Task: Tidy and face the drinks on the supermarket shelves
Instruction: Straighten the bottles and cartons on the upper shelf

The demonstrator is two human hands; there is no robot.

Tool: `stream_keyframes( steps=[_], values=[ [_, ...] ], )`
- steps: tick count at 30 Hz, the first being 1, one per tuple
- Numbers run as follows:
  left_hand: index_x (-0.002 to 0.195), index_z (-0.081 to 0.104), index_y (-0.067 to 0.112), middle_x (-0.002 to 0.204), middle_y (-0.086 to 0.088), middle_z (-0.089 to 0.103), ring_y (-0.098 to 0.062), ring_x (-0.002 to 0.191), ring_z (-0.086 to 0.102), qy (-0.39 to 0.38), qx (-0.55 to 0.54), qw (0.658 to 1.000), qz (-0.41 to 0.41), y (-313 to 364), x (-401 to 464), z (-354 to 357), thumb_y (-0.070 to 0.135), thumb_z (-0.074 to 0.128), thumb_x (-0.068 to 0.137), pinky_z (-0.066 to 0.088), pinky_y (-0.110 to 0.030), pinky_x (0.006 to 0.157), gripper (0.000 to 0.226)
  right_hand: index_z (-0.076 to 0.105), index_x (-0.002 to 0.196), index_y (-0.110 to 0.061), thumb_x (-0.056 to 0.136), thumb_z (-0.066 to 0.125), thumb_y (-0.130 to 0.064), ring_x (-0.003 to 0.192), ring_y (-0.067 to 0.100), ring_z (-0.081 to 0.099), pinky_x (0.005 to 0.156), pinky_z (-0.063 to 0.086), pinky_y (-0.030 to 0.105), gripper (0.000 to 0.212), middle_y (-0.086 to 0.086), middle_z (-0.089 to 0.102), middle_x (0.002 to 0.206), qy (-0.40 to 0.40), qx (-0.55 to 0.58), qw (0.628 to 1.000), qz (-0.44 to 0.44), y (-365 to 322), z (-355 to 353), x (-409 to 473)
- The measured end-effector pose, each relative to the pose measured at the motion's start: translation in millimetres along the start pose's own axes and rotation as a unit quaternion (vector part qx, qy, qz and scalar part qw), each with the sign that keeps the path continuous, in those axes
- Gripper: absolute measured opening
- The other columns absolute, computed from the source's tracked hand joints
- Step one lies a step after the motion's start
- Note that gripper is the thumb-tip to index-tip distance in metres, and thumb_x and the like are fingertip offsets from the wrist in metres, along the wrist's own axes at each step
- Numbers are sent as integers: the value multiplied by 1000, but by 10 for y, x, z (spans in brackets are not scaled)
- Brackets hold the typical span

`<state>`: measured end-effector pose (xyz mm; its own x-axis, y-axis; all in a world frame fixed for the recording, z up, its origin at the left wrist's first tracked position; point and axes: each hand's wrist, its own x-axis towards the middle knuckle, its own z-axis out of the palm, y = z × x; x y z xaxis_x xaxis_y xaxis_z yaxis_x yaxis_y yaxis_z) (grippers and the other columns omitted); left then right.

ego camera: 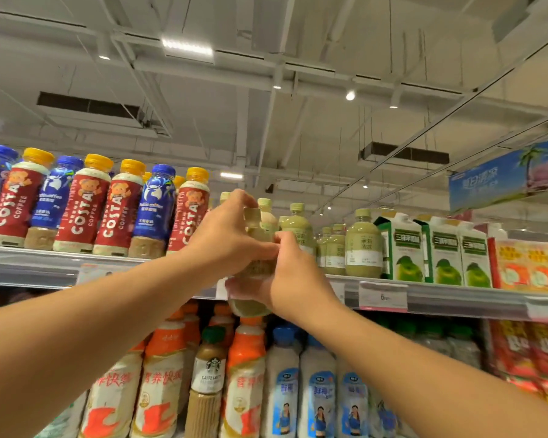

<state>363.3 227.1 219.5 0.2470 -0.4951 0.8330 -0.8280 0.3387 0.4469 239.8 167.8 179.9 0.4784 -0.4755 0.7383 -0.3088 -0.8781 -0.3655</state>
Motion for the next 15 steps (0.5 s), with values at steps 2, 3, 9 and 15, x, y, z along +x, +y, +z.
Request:
stream_keyframes(
  steps=[2,3,9,15],
  values=[
    [119,44,35,97,13,58,-3,85,59,-17,-28,998,45,140,22,89,50,84,57,51,-19,62,75,34,125,-32,58,82,-63,98,16,62,83,55,42,88,-10,62,111,31,12,999,-7,144,-188,44],
    [127,41,36,104,15,57,-2,92,58,-27,-49,996,64,198,40,113,55,78,59,51,-19,66,80,35,128,-31,59,82,-62,98,15,62,83,55,40,89,-10,62,111,48,17,999,-7,214,-290,79],
    [138,42,28,131,8,54,-13,113,53,-35,265,946,182,-87,-96,285,38,48,95,48,-30,88,45,31,141,-25,63,82,-58,98,15,56,81,52,34,99,-8,53,113,123,-15,991,55,707,-795,339],
    [133,49,21,125,0,57,-23,110,55,-42,410,890,196,-611,-373,350,42,54,88,46,-36,92,50,31,143,-21,63,82,-54,107,19,53,89,50,39,100,2,52,131,125,-13,985,121,1004,-806,489]
  ],
)
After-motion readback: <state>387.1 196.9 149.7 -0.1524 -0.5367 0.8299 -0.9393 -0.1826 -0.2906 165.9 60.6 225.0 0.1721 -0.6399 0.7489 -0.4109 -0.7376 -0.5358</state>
